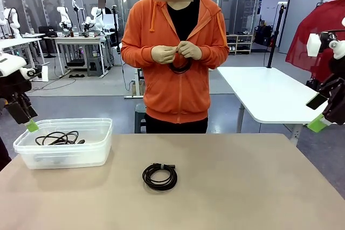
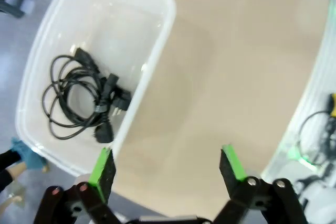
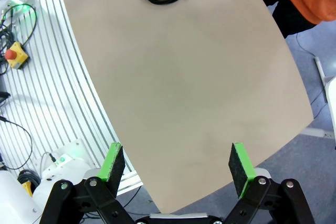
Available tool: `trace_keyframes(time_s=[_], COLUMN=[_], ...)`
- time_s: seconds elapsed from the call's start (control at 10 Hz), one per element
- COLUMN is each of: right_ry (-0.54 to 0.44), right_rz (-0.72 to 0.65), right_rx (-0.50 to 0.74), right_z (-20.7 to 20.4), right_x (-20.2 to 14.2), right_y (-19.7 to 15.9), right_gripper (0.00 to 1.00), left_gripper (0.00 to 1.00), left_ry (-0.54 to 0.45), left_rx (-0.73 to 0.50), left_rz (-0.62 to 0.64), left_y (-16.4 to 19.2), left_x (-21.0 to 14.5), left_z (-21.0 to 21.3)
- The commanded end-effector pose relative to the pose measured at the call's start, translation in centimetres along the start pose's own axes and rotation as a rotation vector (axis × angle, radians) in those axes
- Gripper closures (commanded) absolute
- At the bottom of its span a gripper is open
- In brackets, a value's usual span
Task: Organize and store the cables.
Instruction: Place the USB Extension Cable into the Organizing box.
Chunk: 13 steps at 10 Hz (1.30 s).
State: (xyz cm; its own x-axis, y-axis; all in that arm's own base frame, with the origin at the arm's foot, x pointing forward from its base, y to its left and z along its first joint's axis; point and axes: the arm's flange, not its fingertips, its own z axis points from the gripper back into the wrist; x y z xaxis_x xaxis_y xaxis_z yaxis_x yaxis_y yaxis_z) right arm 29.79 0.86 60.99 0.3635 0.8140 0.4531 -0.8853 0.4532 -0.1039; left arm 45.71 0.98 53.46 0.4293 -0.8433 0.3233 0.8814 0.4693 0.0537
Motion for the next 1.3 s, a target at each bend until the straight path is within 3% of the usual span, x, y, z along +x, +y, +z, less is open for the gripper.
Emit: trace_keyframes(time_s=[0.0,0.3,0.6,0.9,1.2], right_ry=[0.005,0.005,0.005,0.005,0.005], right_rz=[-0.008,-0.008,-0.008,-0.008,-0.008], right_rx=[0.001,0.001,0.001,0.001,0.001], right_z=[0.2,0.2,0.2,0.2,0.2], right_x=[0.2,0.2,0.2,0.2,0.2], right_y=[0.0,0.0,0.0,0.0,0.0], right_gripper=[0.0,0.0,0.0,0.0,0.0], left_gripper=[0.0,0.0,0.0,0.0,0.0], left_ry=[-0.129,-0.146,-0.123,-0.103,-0.123], left_rx=[0.028,0.016,0.083,0.049,0.085], left_rz=[0.059,0.092,0.125,0.102,0.112], left_y=[-3.2,-7.1,-8.1,-10.1,-8.8], left_x=[-2.0,-3.1,-2.1,-1.7,-2.2], left_z=[1.7,6.3,9.1,9.2,9.5])
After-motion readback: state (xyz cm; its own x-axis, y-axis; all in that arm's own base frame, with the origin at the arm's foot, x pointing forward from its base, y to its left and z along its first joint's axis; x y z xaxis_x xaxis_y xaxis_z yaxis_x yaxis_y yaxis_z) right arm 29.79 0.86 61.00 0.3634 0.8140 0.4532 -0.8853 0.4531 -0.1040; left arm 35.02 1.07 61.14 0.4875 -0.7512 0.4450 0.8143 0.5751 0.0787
